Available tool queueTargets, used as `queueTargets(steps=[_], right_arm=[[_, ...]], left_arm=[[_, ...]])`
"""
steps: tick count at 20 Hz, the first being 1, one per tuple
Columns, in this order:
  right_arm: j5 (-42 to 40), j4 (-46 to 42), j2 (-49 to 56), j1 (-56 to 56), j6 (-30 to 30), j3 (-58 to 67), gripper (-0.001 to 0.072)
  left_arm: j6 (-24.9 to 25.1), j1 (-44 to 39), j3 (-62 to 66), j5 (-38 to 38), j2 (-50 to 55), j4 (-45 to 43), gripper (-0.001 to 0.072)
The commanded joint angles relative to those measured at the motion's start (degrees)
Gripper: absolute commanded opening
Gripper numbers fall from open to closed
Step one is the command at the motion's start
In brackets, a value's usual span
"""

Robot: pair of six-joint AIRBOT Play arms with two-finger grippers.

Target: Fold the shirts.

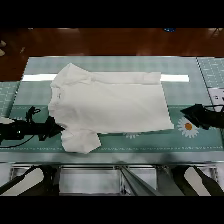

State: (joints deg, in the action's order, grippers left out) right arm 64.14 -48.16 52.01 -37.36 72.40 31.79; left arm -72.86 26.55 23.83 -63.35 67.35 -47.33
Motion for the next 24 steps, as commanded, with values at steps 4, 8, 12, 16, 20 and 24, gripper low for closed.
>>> queueTargets(steps=[4, 8, 12, 16, 20, 24], right_arm=[[3.8, -10.9, 5.7, -3.2, 4.5, 0.0, 0.0405], [5.3, -11.6, 10.6, -0.8, 5.2, 0.0, 0.0405], [6.5, -11.2, 15.6, 4.9, 5.0, 0.0, 0.0405], [1.2, -6.7, 17.9, 9.7, 4.2, 0.0, 0.0405], [-3.1, 0.4, 20.8, 10.4, 1.8, 0.0, 0.0382], [-2.1, 9.5, 21.8, 10.4, -6.8, 0.1, 0.0023]], left_arm=[[-0.3, -0.2, 0.0, -1.7, 0.1, -0.2, 0.0021], [-0.3, -0.2, 0.0, -3.3, 0.1, -0.2, 0.0020], [-0.3, -0.2, 0.0, -3.1, 0.1, -0.2, 0.0020], [-0.3, -0.2, 0.0, -3.1, 0.1, -0.2, 0.0021], [-0.2, -0.2, 0.0, -3.1, 0.1, -0.2, 0.0021], [-0.2, -0.2, 0.3, -2.4, 0.1, -0.2, 0.0020]])
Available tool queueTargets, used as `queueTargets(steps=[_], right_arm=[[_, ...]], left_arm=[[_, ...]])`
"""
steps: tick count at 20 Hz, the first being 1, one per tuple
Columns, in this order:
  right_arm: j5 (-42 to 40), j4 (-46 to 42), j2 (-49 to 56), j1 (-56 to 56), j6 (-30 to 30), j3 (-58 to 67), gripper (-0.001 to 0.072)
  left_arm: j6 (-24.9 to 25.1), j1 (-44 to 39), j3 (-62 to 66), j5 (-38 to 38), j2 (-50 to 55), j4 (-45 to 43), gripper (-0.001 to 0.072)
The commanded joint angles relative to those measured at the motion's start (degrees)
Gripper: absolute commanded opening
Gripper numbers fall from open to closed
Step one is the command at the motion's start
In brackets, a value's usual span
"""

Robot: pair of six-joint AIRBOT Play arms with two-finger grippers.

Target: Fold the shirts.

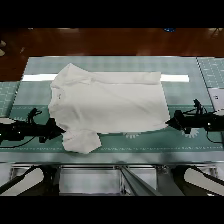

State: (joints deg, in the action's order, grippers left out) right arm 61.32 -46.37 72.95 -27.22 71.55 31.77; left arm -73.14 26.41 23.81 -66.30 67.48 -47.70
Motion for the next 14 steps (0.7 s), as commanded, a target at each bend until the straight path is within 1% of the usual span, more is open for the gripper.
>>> queueTargets(steps=[1, 2, 4, 7, 8, 9, 10, 11, 12, 13, 14], right_arm=[[2.9, 8.6, 0.9, 0.3, -7.5, 0.8, 0.0023], [5.0, 8.5, 0.7, 0.3, -8.1, 2.1, 0.0023], [8.5, 8.4, -0.9, 0.3, -8.2, 6.7, 0.0022], [10.4, 8.5, -5.9, 0.3, -4.7, 19.1, 0.0022], [10.8, 8.6, -7.7, 0.5, -2.7, 24.6, 0.0022], [12.0, 8.8, -9.7, 1.3, -1.7, 30.5, 0.0022], [12.2, 8.1, -11.8, 3.0, -1.7, 35.7, 0.0022], [10.3, 6.3, -14.1, 5.1, -0.7, 40.9, 0.0022], [8.2, 4.3, -15.7, 6.7, 1.2, 45.7, 0.0022], [6.4, 2.5, -16.9, 7.8, 3.1, 50.9, 0.0022], [5.6, 1.8, -17.5, 8.0, 4.6, 55.5, 0.0022]], left_arm=[[0.1, 0.0, 1.1, 0.3, -0.1, 0.3, 0.0021], [0.4, 0.0, 2.3, -0.3, -0.3, 1.2, 0.0021], [1.4, 0.0, 6.5, -1.9, -1.6, 5.9, 0.0020], [5.0, 0.0, 16.3, -2.6, -6.4, 20.8, 0.0020], [5.7, 0.0, 20.7, -2.1, -8.2, 25.5, 0.0020], [6.1, 0.0, 25.3, -1.6, -10.0, 28.4, 0.0020], [6.1, -0.1, 30.6, -0.7, -12.0, 29.8, 0.0020], [6.0, -0.2, 35.8, 0.4, -13.6, 29.7, 0.0020], [4.9, -0.2, 41.3, 1.9, -15.0, 29.6, 0.0020], [1.7, -0.2, 46.4, 4.0, -15.8, 28.6, 0.0020], [0.1, 0.0, 52.2, 5.3, -16.0, 27.5, 0.0020]])
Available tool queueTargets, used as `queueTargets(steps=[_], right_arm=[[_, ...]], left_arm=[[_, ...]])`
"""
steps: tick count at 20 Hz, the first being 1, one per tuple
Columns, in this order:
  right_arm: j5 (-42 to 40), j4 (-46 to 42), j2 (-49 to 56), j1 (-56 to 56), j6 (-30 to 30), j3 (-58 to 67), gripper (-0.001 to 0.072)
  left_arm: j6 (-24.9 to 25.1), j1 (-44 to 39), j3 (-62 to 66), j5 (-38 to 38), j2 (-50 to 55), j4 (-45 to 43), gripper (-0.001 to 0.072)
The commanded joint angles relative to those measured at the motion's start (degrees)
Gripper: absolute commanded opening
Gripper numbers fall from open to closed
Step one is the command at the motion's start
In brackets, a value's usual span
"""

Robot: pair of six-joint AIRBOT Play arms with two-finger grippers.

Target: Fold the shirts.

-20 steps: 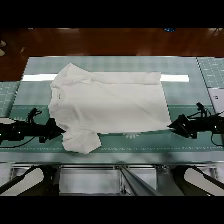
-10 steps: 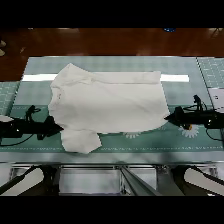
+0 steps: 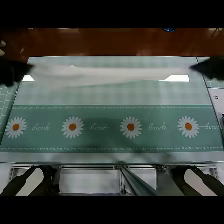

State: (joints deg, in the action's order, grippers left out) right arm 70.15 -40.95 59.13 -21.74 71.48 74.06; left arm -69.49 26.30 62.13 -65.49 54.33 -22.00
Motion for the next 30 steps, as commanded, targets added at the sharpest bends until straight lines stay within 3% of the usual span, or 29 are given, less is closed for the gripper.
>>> queueTargets(steps=[1, 6, 10, 13, 16, 19, 25, 27, 30], right_arm=[[-3.3, -4.0, -4.0, 2.5, 5.6, 18.1, 0.0022], [3.3, -9.9, -6.2, 2.5, 9.3, 35.4, 0.0022], [8.4, -15.4, -13.4, 2.6, 10.7, 36.5, 0.0022], [9.0, -22.6, -19.3, 2.6, 12.4, 36.5, 0.0023], [12.1, -29.1, -23.3, 2.6, 14.6, 36.5, 0.0022], [13.0, -31.5, -25.5, 2.6, 15.2, 34.3, 0.0022], [14.5, -28.9, -25.1, 2.6, 15.8, 17.2, 0.0022], [11.7, -24.8, -23.0, 2.6, 13.6, 8.4, 0.0022], [5.1, -19.5, -16.1, 2.6, 9.1, -1.9, 0.0022]], left_arm=[[-4.0, 0.5, 19.4, 4.5, -2.7, 0.5, 0.0020], [-8.4, 1.2, 38.8, 3.9, -5.6, -14.4, 0.0020], [-9.0, 3.9, 41.4, 4.0, -14.5, -28.4, 0.0020], [-14.5, 3.8, 41.4, 4.0, -21.4, -42.2, 0.0020], [-15.5, -2.0, 41.4, 3.4, -26.0, -50.4, 0.0020], [-19.8, -8.6, 41.0, -2.7, -27.6, -58.7, 0.0020], [-22.8, -10.3, 22.8, -8.4, -26.8, -57.3, 0.0020], [-22.6, -10.3, 12.4, -5.9, -24.6, -53.1, 0.0020], [-18.3, -10.4, -1.5, 3.4, -17.3, -44.9, 0.0020]])
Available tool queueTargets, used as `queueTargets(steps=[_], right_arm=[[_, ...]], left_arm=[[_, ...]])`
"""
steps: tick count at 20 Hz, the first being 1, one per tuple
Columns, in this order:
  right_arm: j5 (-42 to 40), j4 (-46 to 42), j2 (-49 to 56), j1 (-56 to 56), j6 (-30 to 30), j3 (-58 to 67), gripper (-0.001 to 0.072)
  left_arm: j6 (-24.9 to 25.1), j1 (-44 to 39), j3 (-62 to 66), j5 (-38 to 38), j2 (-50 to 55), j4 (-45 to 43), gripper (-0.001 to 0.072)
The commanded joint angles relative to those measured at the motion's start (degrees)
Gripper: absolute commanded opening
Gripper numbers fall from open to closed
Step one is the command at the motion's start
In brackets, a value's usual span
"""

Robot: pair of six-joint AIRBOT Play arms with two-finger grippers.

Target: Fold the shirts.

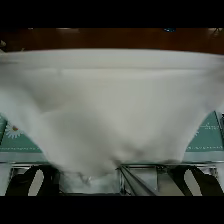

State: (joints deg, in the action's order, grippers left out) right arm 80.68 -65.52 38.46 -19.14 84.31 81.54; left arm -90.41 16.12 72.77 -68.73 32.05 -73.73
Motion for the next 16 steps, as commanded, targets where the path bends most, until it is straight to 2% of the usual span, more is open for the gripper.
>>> queueTargets(steps=[1, 3, 6, 8, 10, 13, 16], right_arm=[[-7.5, 6.2, 8.3, 0.0, -5.0, -11.6, 0.0022], [-11.9, 7.8, 17.3, 0.3, -6.7, -13.1, 0.0022], [-20.0, 9.5, 31.8, 3.3, -8.8, -11.6, 0.0022], [-23.4, 9.5, 41.2, 5.6, -8.6, -7.5, 0.0022], [-25.0, 9.5, 49.0, 6.8, -7.6, -1.9, 0.0022], [-22.9, 9.5, 57.1, 7.4, -4.5, 5.8, 0.0022], [-19.7, 9.2, 59.2, 7.4, -4.5, 8.0, 0.0023]], left_arm=[[3.2, -0.2, -15.2, 10.5, 8.9, 9.0, 0.0020], [5.7, -0.6, -17.2, 16.9, 18.6, 13.5, 0.0020], [5.9, -3.3, -13.6, 26.4, 34.8, 18.1, 0.0020], [5.7, -5.4, -7.6, 28.0, 45.4, 19.6, 0.0020], [4.3, -6.9, -0.5, 25.0, 54.5, 19.8, 0.0020], [1.2, -7.7, 9.2, 15.1, 64.3, 19.8, 0.0020], [1.2, -7.4, 12.9, 9.5, 66.4, 19.8, 0.0020]])
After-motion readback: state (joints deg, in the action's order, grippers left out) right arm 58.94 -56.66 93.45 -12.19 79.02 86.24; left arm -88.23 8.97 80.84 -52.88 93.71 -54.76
